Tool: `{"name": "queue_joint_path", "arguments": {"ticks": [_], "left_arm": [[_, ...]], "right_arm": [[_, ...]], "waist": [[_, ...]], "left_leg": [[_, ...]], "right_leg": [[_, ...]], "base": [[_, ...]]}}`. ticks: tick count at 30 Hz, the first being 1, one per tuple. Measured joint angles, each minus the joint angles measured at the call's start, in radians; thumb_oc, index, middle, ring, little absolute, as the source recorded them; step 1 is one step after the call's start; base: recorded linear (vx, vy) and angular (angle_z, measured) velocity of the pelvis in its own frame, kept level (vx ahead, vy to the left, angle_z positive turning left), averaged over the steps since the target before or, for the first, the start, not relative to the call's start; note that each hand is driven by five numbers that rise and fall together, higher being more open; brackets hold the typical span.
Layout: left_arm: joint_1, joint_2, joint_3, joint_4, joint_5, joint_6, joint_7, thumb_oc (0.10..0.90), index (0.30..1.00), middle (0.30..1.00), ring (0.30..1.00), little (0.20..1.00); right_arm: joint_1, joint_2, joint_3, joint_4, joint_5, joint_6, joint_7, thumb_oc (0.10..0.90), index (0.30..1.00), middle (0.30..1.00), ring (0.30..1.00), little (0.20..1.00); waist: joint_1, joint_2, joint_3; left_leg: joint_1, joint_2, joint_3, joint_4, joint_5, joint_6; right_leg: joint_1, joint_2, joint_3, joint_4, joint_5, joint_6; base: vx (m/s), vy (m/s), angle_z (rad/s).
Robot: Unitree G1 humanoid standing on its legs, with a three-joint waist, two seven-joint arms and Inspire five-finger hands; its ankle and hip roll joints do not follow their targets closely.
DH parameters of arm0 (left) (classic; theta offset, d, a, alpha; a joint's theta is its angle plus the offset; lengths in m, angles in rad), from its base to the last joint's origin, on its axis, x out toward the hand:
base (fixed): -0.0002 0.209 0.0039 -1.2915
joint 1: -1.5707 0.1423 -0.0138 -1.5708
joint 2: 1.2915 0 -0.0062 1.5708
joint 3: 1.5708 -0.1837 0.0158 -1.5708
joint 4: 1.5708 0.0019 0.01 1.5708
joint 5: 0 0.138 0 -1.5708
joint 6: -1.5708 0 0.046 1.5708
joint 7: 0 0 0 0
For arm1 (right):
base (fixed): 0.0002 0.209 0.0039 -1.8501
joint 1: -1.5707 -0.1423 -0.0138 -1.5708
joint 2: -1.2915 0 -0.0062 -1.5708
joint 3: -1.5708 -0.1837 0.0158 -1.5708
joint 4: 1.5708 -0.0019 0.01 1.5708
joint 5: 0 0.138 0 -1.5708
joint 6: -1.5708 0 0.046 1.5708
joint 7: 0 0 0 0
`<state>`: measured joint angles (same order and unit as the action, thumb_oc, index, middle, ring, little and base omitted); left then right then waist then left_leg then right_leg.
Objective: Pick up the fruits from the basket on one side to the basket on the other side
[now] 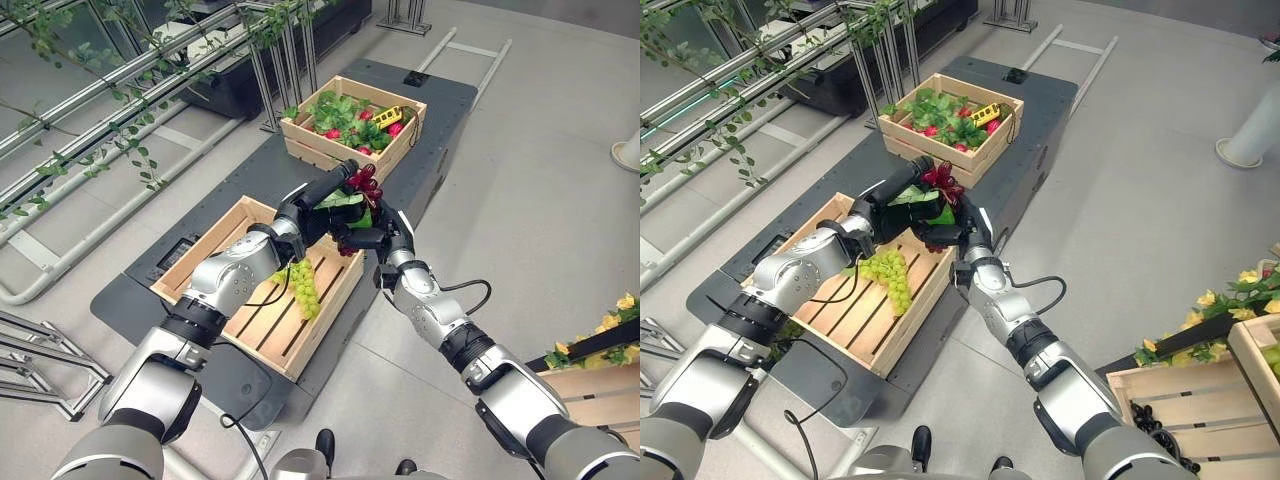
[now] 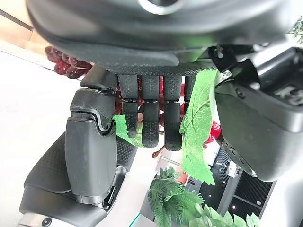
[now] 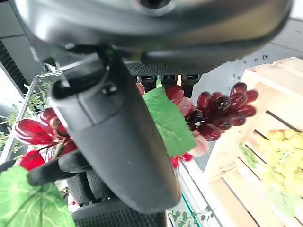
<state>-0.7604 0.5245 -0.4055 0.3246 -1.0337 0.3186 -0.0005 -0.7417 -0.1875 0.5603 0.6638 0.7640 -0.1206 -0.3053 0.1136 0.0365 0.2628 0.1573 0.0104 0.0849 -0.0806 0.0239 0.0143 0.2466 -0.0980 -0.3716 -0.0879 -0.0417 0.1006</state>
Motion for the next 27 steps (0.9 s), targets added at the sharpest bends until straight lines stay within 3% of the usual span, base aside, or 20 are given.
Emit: {"name": "queue_joint_path", "arguments": {"ticks": [6,18,19,20,21,27], "left_arm": [[0.000,0.001,0.008,-0.059,0.000,0.000,-0.010,0.400,0.300,0.300,0.300,0.300],[0.000,0.001,0.023,-0.069,0.000,-0.001,-0.008,0.400,0.300,0.300,0.300,0.300],[0.000,0.001,0.023,-0.069,0.000,-0.001,-0.008,0.518,0.476,0.476,0.476,0.476],[0.000,0.001,0.023,-0.069,0.002,-0.003,-0.002,0.579,0.568,0.568,0.568,0.568],[0.000,0.001,0.023,-0.069,0.007,-0.003,0.003,0.800,0.900,0.900,0.900,0.900],[0.000,0.001,0.023,-0.064,0.023,-0.011,0.012,0.800,0.900,0.900,0.900,0.900]], "right_arm": [[0.001,-0.005,-0.010,-0.002,-0.002,-0.059,-0.059,0.400,0.300,0.300,0.300,0.300],[0.001,-0.007,-0.010,-0.002,-0.002,-0.069,-0.064,0.400,0.300,0.300,0.300,0.300],[0.001,-0.007,-0.010,-0.002,-0.002,-0.069,-0.064,0.400,0.300,0.300,0.300,0.300],[0.001,-0.008,-0.010,-0.002,-0.002,-0.069,-0.064,0.400,0.300,0.300,0.300,0.300],[0.001,-0.009,-0.010,-0.002,-0.002,-0.069,-0.064,0.400,0.300,0.300,0.300,0.300],[0.005,-0.019,-0.011,-0.001,-0.002,-0.069,-0.064,0.400,0.300,0.300,0.300,0.300]], "waist": [[0.012,0.001,0.000],[0.011,0.004,-0.002],[0.011,0.004,-0.002],[0.010,0.005,-0.002],[0.010,0.005,-0.002],[0.008,0.005,-0.002]], "left_leg": [[0.000,-0.004,0.000,0.000,0.001,0.001],[0.000,-0.007,0.000,0.000,0.003,0.004],[0.000,-0.007,0.000,0.000,0.003,0.004],[0.000,-0.007,0.000,0.000,0.003,0.004],[0.000,-0.007,0.000,0.000,0.003,0.004],[0.000,-0.007,0.001,0.000,0.003,0.004]], "right_leg": [[0.000,-0.004,0.001,0.000,0.000,0.000],[0.000,-0.007,0.003,0.000,0.000,0.000],[0.000,-0.007,0.003,0.000,0.000,0.000],[0.000,-0.007,0.003,0.000,0.000,0.000],[0.000,-0.007,0.003,0.000,0.000,0.000],[-0.001,-0.007,0.003,0.000,0.000,0.000]], "base": [[0.00,0.000,0.00],[0.00,0.000,0.00],[0.00,0.000,0.00],[0.00,0.000,0.00],[0.00,0.000,0.00],[0.00,0.000,0.00]]}}
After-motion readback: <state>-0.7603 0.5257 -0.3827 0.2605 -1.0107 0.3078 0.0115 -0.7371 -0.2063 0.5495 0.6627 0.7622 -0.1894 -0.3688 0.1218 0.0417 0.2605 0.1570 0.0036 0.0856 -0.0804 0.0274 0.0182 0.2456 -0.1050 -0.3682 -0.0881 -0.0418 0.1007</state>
